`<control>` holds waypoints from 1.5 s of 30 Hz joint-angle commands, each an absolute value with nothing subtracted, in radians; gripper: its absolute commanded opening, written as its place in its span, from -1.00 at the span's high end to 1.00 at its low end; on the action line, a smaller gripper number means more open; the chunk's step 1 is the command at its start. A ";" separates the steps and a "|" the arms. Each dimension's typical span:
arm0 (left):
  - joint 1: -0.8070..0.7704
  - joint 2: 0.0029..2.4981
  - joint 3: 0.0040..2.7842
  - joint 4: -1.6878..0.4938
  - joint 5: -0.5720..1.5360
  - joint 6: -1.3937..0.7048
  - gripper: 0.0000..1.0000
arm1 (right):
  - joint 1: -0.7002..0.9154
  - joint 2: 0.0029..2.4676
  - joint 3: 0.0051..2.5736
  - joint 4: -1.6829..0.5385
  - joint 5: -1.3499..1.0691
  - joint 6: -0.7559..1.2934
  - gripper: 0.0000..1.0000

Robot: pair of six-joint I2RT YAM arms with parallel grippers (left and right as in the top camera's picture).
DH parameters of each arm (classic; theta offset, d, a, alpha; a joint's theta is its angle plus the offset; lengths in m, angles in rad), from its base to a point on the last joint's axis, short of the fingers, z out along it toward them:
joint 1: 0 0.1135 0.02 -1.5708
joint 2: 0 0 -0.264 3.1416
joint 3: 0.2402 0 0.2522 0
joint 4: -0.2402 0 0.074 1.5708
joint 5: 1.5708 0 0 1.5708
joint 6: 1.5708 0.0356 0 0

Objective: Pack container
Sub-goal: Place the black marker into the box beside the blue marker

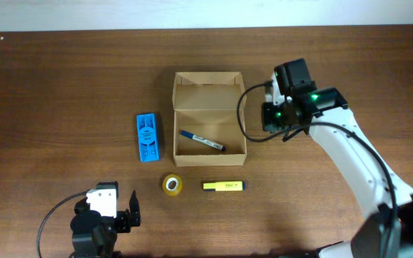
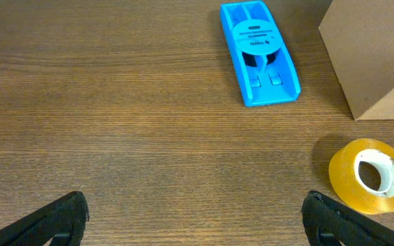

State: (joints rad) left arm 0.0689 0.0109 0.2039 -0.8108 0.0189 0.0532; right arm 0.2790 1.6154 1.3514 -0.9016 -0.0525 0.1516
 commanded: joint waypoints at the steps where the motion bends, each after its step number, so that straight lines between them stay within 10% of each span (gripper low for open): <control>1: 0.072 0.005 0.197 -0.812 0.020 0.070 -0.99 | 0.351 1.604 1.411 -0.919 -0.156 -0.160 0.93; 37: 0.072 0.005 0.197 -0.812 0.020 0.070 -0.99 | 0.539 1.898 1.422 -0.776 -0.147 -0.412 0.92; 45: 0.072 0.005 0.197 -0.812 0.020 0.070 -0.99 | 0.544 1.901 1.422 -0.773 -0.146 -0.411 0.21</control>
State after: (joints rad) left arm 0.0689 0.0109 0.2039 -0.8108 0.0189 0.0532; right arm 0.5327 1.8862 1.4044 -0.7765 -0.1513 -0.4038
